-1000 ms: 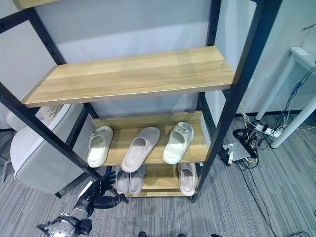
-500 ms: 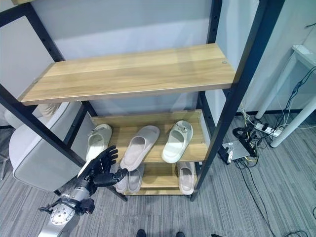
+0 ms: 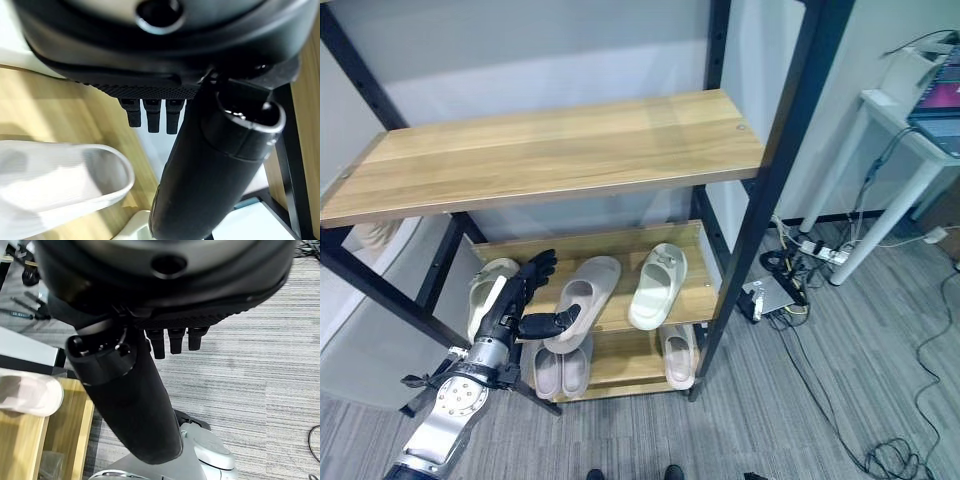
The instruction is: Arrange the slippers neatly on the shoe rack.
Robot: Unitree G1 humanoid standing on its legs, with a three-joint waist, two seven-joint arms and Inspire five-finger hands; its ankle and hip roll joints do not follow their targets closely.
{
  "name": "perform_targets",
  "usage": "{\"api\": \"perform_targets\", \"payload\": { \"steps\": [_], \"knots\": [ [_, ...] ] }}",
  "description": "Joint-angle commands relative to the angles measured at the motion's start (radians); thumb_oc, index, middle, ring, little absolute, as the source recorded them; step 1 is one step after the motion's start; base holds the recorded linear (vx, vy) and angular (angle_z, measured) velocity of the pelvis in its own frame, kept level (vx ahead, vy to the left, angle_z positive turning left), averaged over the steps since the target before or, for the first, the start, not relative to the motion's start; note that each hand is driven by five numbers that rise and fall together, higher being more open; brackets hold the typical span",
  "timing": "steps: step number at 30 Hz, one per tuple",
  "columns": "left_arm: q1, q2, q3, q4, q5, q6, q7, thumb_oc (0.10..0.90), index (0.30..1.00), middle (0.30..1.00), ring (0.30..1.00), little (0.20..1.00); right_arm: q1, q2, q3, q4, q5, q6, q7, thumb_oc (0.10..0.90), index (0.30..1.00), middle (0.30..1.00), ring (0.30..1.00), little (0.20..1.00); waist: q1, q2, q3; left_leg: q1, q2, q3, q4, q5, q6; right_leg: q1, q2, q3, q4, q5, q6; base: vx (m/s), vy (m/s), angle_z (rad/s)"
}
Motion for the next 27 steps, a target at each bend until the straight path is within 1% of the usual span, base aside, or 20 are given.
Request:
{"api": "perform_targets", "payload": {
  "steps": [1, 4, 7, 9, 13, 14, 15, 16, 17, 18, 19, 27],
  "knots": [
    [-0.162, 0.069, -0.006, 0.014, 0.086, -0.113, 0.073, 0.8, 0.9, 0.9, 0.9, 0.9, -0.025, -0.011, 0.037, 0.012, -0.015, -0.018, -0.024, 0.8, 0.9, 0.9, 0.9, 0.9, -0.016, -0.037, -0.069, -0.042, -0.014, 0.044, -0.007, -0.025, -0.018, 0.015, -0.006, 0.029, 0.008, -0.117, 0.043, 0.01, 0.016, -0.2],
    [-0.228, 0.115, -0.018, 0.066, 0.185, -0.099, 0.104, 0.8, 0.9, 0.9, 0.9, 0.9, -0.022, -0.014, 0.037, 0.007, -0.013, -0.021, -0.024, 0.8, 0.9, 0.9, 0.9, 0.9, -0.031, -0.032, -0.071, -0.047, -0.016, 0.062, -0.008, -0.032, -0.017, -0.002, -0.011, 0.046, 0.008, -0.109, 0.05, 0.02, 0.034, -0.2],
    [-0.259, 0.152, -0.017, 0.091, 0.24, -0.091, 0.114, 0.8, 0.9, 0.9, 0.9, 0.9, -0.021, -0.018, 0.032, 0.009, -0.013, -0.022, -0.023, 0.8, 0.9, 0.9, 0.9, 0.9, -0.038, -0.027, -0.072, -0.051, -0.018, 0.077, -0.008, -0.039, -0.016, -0.017, -0.014, 0.06, 0.008, -0.103, 0.057, 0.02, 0.03, -0.22],
    [-0.263, 0.158, -0.016, 0.096, 0.25, -0.09, 0.118, 0.8, 0.9, 0.9, 0.9, 0.9, -0.019, -0.018, 0.033, 0.009, -0.014, -0.022, -0.023, 0.8, 0.9, 0.9, 0.9, 0.9, -0.04, -0.027, -0.072, -0.052, -0.019, 0.081, -0.008, -0.04, -0.016, -0.019, -0.015, 0.063, 0.008, -0.102, 0.058, 0.01, 0.019, -0.17],
    [-0.298, 0.199, -0.022, 0.143, 0.336, -0.078, 0.146, 0.8, 0.9, 0.9, 0.9, 0.9, -0.012, -0.021, 0.034, 0.006, -0.015, -0.025, -0.017, 0.8, 0.9, 0.9, 0.9, 0.9, -0.048, -0.025, -0.074, -0.055, -0.018, 0.1, -0.008, -0.047, -0.015, -0.029, -0.02, 0.081, 0.008, -0.097, 0.063, 0.04, 0.028, -0.17],
    [-0.315, 0.215, -0.03, 0.153, 0.362, -0.071, 0.149, 0.8, 0.9, 0.9, 0.9, 0.9, -0.009, -0.024, 0.037, 0.006, -0.016, -0.026, -0.015, 0.8, 0.9, 0.9, 0.9, 0.9, -0.051, -0.024, -0.075, -0.05, -0.019, 0.1, -0.008, -0.062, -0.015, -0.024, -0.02, 0.084, 0.008, -0.108, 0.066, 0.06, 0.025, -0.18],
    [-0.329, 0.221, -0.035, 0.163, 0.376, -0.067, 0.155, 0.8, 0.9, 0.9, 0.9, 0.9, -0.01, -0.023, 0.037, 0.005, -0.015, -0.026, -0.015, 0.8, 0.9, 0.9, 0.9, 0.9, -0.052, -0.025, -0.073, -0.05, -0.019, 0.101, -0.008, -0.062, -0.015, -0.026, -0.021, 0.085, 0.008, -0.106, 0.067, 0.01, 0.02, -0.08],
    [-0.344, 0.228, -0.039, 0.175, 0.388, -0.065, 0.158, 0.8, 0.9, 0.9, 0.9, 0.9, -0.01, -0.023, 0.039, 0.001, -0.014, -0.027, -0.013, 0.8, 0.9, 0.9, 0.9, 0.9, -0.055, -0.027, -0.069, -0.057, -0.019, 0.105, -0.008, -0.05, -0.015, -0.034, -0.022, 0.085, 0.008, -0.094, 0.067, 0.0, 0.0, 0.0],
    [-0.352, 0.23, -0.045, 0.184, 0.397, -0.064, 0.161, 0.8, 0.9, 0.9, 0.9, 0.9, -0.01, -0.024, 0.041, 0.002, -0.015, -0.027, -0.013, 0.8, 0.9, 0.9, 0.9, 0.9, -0.057, -0.026, -0.071, -0.054, -0.019, 0.105, -0.008, -0.063, -0.015, -0.031, -0.023, 0.085, 0.008, -0.105, 0.069, -0.05, 0.012, -0.01],
    [-0.363, 0.235, -0.051, 0.196, 0.407, -0.058, 0.163, 0.8, 0.9, 0.9, 0.9, 0.9, -0.013, -0.025, 0.043, -0.001, -0.015, -0.028, -0.013, 0.8, 0.9, 0.9, 0.9, 0.9, -0.059, -0.027, -0.068, -0.06, -0.019, 0.108, -0.008, -0.051, -0.015, -0.04, -0.023, 0.088, 0.008, -0.093, 0.069, 0.03, 0.014, 0.01],
    [-0.37, 0.241, -0.056, 0.205, 0.419, -0.054, 0.167, 0.8, 0.9, 0.9, 0.9, 0.9, -0.015, -0.026, 0.045, -0.001, -0.015, -0.028, -0.013, 0.8, 0.9, 0.9, 0.9, 0.9, -0.061, -0.026, -0.069, -0.057, -0.019, 0.108, -0.008, -0.065, -0.015, -0.037, -0.024, 0.088, 0.008, -0.103, 0.071, 0.0, 0.0, 0.0],
    [-0.445, 0.262, -0.112, 0.306, 0.493, -0.023, 0.179, 0.8, 0.9, 0.9, 0.9, 0.9, -0.02, -0.034, 0.057, -0.018, -0.016, -0.034, -0.014, 0.8, 0.9, 0.9, 0.9, 0.9, -0.073, -0.03, -0.063, -0.067, -0.017, 0.123, -0.008, -0.069, -0.014, -0.058, -0.025, 0.102, 0.008, -0.095, 0.077, 0.0, 0.009, -0.08]
  ]
}}
